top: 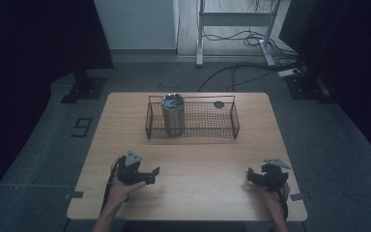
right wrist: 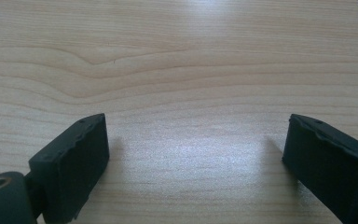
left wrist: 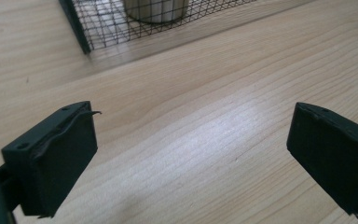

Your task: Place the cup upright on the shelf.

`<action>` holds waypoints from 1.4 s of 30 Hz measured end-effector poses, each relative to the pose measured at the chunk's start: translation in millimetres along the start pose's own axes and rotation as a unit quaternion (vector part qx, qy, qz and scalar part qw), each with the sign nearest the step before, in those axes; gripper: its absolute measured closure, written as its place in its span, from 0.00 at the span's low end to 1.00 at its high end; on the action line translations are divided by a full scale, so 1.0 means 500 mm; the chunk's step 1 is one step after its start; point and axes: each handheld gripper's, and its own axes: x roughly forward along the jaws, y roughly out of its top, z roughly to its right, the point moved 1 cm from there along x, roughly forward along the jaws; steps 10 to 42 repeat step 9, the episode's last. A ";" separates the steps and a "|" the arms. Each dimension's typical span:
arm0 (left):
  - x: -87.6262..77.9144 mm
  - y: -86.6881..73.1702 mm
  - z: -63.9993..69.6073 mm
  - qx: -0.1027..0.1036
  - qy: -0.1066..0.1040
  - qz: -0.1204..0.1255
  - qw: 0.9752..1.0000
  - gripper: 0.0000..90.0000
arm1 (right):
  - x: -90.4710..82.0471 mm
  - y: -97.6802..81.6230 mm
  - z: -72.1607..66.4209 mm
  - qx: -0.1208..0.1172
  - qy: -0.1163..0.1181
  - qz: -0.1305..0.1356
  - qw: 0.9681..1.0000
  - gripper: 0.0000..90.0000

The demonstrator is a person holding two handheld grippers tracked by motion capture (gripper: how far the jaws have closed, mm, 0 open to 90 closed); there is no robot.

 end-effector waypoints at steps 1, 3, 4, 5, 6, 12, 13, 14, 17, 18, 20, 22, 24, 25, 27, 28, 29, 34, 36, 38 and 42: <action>0.001 -0.003 -0.001 -0.004 0.000 0.001 1.000 0.02 | 0.000 0.000 0.000 0.000 0.000 0.000 1.000 0.07; 0.002 -0.008 -0.003 -0.006 -0.001 -0.001 1.000 0.03 | 0.000 0.000 0.000 0.000 0.000 0.000 1.000 0.07; 0.003 -0.011 -0.004 -0.008 -0.001 -0.002 1.000 0.03 | 0.000 0.000 0.000 0.000 0.000 0.000 1.000 0.07; 0.003 -0.011 -0.004 -0.008 -0.001 -0.002 1.000 0.03 | 0.000 0.000 0.000 0.000 0.000 0.000 1.000 0.07; 0.005 -0.013 -0.005 -0.013 -0.002 0.001 1.000 0.03 | 0.000 0.000 0.000 0.000 0.000 0.000 1.000 0.07; 0.004 -0.014 -0.004 -0.018 0.002 0.009 1.000 0.04 | 0.000 0.000 0.000 0.000 0.000 0.000 1.000 0.07; 0.004 -0.014 -0.004 -0.018 0.002 0.009 1.000 0.04 | 0.000 0.000 0.000 0.000 0.000 0.000 1.000 0.07; 0.004 -0.014 -0.004 -0.018 0.002 0.009 1.000 0.04 | 0.000 0.000 0.000 0.000 0.000 0.000 1.000 0.07; 0.004 -0.014 -0.004 -0.018 0.002 0.009 1.000 0.04 | 0.000 0.000 0.000 0.000 0.000 0.000 1.000 0.07; 0.004 -0.014 -0.004 -0.018 0.002 0.009 1.000 0.04 | 0.000 0.000 0.000 0.000 0.000 0.000 1.000 0.07; 0.004 -0.014 -0.004 -0.018 0.002 0.009 1.000 0.04 | 0.000 0.000 0.000 0.000 0.000 0.000 1.000 0.07; 0.004 -0.014 -0.004 -0.018 0.002 0.009 1.000 0.04 | 0.000 0.000 0.000 0.000 0.000 0.000 1.000 0.07; 0.004 -0.014 -0.004 -0.018 0.002 0.009 1.000 0.04 | 0.000 0.000 0.000 0.000 0.000 0.000 1.000 0.07; 0.004 -0.014 -0.004 -0.018 0.002 0.009 1.000 0.04 | 0.000 0.000 0.000 0.000 0.000 0.000 1.000 0.07; 0.004 -0.014 -0.004 -0.018 0.002 0.009 1.000 0.04 | 0.000 0.000 0.000 0.000 0.000 0.000 1.000 0.07; 0.004 -0.014 -0.004 -0.018 0.002 0.009 1.000 0.04 | 0.000 0.000 0.000 0.000 0.000 0.000 1.000 0.07; 0.004 -0.014 -0.004 -0.018 0.002 0.009 1.000 0.04 | 0.000 0.000 0.000 0.000 0.000 0.000 1.000 0.07; 0.004 -0.014 -0.004 -0.018 0.002 0.009 1.000 0.04 | 0.000 0.000 0.000 0.000 0.000 0.000 1.000 0.07; 0.004 -0.014 -0.004 -0.018 0.002 0.009 1.000 0.04 | 0.000 0.000 0.000 0.000 0.000 0.000 1.000 0.07; 0.004 -0.014 -0.004 -0.018 0.002 0.009 1.000 0.04 | 0.000 0.000 0.000 0.000 0.000 0.000 1.000 0.07; 0.004 -0.014 -0.004 -0.018 0.002 0.009 1.000 0.04 | 0.000 0.000 0.000 0.000 0.000 0.000 1.000 0.07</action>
